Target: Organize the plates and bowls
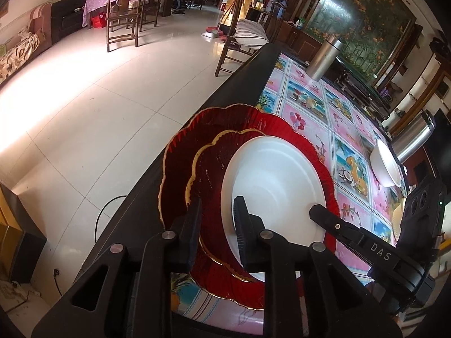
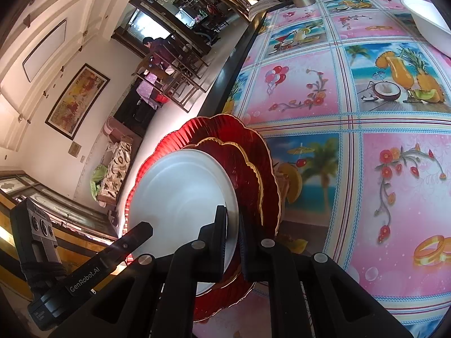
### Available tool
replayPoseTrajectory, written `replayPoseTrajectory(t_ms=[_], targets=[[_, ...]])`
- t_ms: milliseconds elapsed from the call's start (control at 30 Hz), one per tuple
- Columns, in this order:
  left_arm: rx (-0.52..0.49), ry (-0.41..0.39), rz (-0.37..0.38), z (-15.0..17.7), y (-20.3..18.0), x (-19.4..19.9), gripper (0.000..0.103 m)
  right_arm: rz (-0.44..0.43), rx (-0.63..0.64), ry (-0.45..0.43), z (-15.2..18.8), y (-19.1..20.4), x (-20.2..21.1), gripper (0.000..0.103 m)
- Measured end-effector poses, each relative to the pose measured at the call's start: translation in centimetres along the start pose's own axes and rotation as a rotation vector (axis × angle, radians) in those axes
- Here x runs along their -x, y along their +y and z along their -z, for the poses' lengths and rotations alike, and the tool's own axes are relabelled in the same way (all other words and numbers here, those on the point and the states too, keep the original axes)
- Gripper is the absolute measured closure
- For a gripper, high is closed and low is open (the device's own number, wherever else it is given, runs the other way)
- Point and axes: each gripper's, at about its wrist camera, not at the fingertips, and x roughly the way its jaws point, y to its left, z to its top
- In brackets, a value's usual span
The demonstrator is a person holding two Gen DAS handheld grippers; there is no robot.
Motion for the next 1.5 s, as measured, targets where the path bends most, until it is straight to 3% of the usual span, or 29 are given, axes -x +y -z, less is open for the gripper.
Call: replayPoseTrajectory(t_ms=[300,467,500,567,867,1100,1233,1500], targets=[[0.009,-0.111,-0.018,-0.8,0.6,4.2,0.078,-0.009,0.014,0.002,-0.2,0.1,-0.3,0.093],[-0.015,-0.13,-0.012,-0.5,-0.4,5.3,0.078,-0.082,-0.02,-0.037,-0.5,-0.9,1.7,0.082],[-0.025,-0.127,-0.007,-0.4,-1.0,5.3,0.078,-0.081,-0.025,-0.062,-0.6,-1.2,2.6,0.071],[-0.049,-0.121,0.0,0.0,-2.2,5.1,0.078,-0.086,-0.037,-0.114,-1.0,-2.1,4.5,0.067],[-0.23,-0.025,0.076,3.3,-11.0,3.2,0.078,-0.007,-0.145,-0.274,-0.9,-9.9,12.4,0.066],[-0.413,0.14,0.187,8.6,-20.1,1.0,0.078,0.025,-0.249,-0.361,0.7,-16.8,18.4,0.066],[-0.465,0.243,0.254,10.7,-24.6,-0.3,0.079,0.042,-0.304,-0.419,1.9,-20.6,22.5,0.066],[-0.53,0.293,0.298,11.2,-32.4,-1.7,0.079,0.078,-0.445,-0.553,3.7,-28.2,29.9,0.063]])
